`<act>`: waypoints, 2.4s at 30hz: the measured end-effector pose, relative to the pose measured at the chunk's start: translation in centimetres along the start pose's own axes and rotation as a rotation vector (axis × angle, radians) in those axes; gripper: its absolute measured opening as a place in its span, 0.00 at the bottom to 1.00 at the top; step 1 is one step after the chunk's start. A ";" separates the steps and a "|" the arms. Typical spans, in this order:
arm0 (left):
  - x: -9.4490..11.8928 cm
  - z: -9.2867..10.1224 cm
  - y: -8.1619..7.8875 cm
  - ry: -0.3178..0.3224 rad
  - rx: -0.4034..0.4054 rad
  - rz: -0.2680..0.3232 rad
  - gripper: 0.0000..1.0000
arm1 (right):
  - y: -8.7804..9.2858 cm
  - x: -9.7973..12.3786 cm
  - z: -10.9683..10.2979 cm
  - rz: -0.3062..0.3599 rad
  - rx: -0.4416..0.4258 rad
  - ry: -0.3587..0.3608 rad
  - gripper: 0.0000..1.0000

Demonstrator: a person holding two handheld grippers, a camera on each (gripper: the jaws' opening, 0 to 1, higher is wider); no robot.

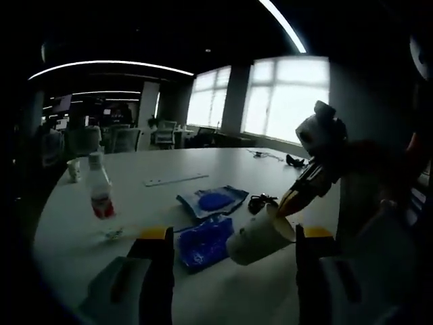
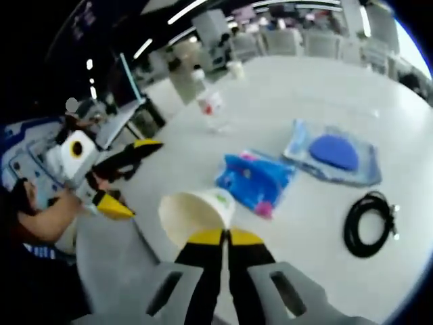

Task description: Arrange the tabletop items into an orderly group along one side of the table until the central work area is clear of visible clutter.

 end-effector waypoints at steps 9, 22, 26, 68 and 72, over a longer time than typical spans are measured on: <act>-1.0 1.5 0.2 0.001 -0.122 -0.039 0.66 | -2.1 0.3 -0.6 -0.057 0.043 -0.049 0.00; -1.4 3.0 0.9 0.020 -0.250 -0.085 0.59 | -3.1 0.4 -1.1 -0.105 0.063 -0.107 0.00; -1.4 3.2 1.1 0.023 -0.280 -0.102 0.56 | -3.2 0.4 -1.3 -0.114 0.062 -0.127 0.00; -1.4 3.2 1.0 0.033 -0.150 -0.087 0.36 | -4.3 1.0 -2.1 0.089 0.116 -0.158 0.24; -1.4 2.9 1.0 0.023 -0.149 -0.089 0.36 | -4.6 1.0 -1.6 0.149 0.104 -0.128 0.42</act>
Point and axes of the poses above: the point that each gripper's makers call its tool centre point, and the gripper's own axes: x roughly backward along the fingers, z roughly to its right, y roughly out of its underside, the point moved 9 cm from there along x, roughly backward along the fingers, and after that the axes turned 15 degrees about x, right-handed, at the moved point
